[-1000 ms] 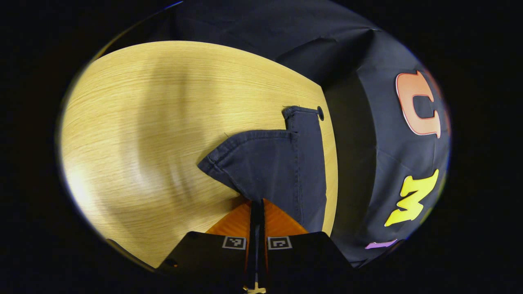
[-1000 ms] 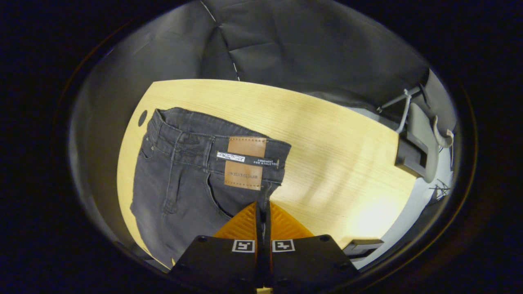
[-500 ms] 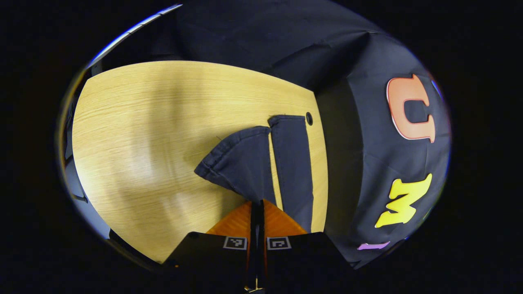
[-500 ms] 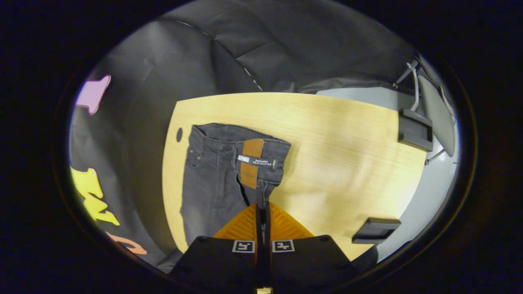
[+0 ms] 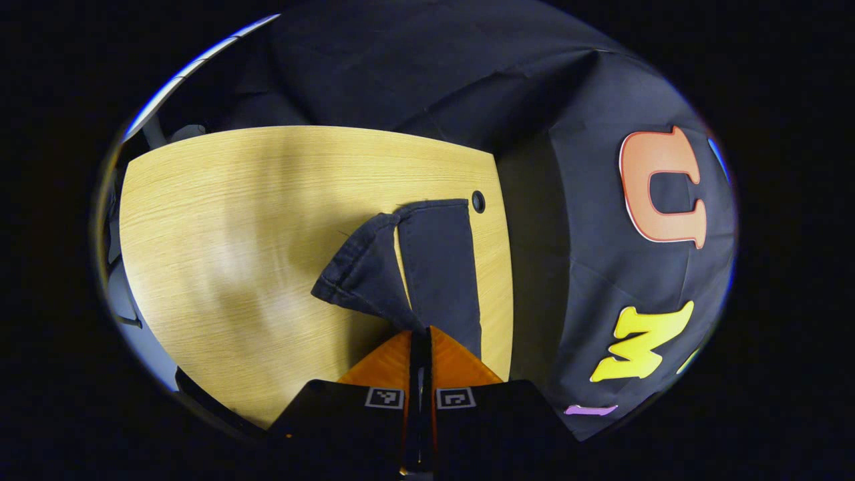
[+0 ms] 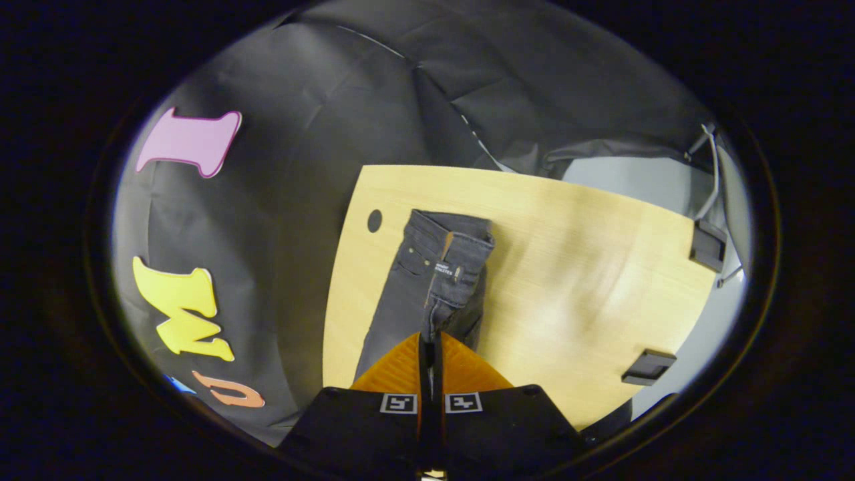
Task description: Grasp the waist and the cuffs of the jeans and fold them to make the two legs overlap; first hold the waist and fold one-third of the jeans toward the cuffs, then hold the cuffs and fold the remaining one-third in the same direction to finish folding.
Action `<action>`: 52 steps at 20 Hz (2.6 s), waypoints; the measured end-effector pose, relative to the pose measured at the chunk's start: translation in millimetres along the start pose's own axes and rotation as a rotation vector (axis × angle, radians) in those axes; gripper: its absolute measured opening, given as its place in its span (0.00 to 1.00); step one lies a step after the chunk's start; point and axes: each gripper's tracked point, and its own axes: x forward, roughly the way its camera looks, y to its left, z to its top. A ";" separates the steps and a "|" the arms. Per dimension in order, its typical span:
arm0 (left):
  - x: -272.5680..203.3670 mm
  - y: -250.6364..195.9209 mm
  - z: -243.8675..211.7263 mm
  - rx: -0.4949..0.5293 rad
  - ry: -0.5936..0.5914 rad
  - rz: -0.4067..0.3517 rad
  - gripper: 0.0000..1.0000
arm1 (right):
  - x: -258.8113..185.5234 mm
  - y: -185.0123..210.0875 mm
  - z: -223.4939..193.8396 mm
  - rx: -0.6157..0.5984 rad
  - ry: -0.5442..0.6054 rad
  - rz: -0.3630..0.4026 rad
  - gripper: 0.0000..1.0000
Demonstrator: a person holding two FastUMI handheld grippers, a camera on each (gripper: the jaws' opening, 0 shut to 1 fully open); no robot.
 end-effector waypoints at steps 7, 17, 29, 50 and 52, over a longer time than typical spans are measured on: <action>83.0 -76.4 30.4 0.097 0.050 0.010 0.04 | 75.2 62.6 41.6 -0.042 -0.017 0.034 0.00; 215.2 -63.6 54.4 0.240 0.122 0.119 0.04 | 197.7 67.1 64.5 -0.098 0.005 -0.015 0.01; 187.4 -67.2 79.9 0.358 0.024 0.242 0.99 | 209.2 68.0 59.7 -0.128 -0.023 -0.032 0.55; -121.5 -227.7 -77.2 1.215 -0.612 -0.232 0.99 | -101.1 100.2 -20.4 -0.930 -0.665 0.318 1.00; -135.1 -209.9 -106.4 1.237 -0.612 -0.251 0.98 | -111.1 78.5 -26.8 -1.003 -0.734 0.251 0.89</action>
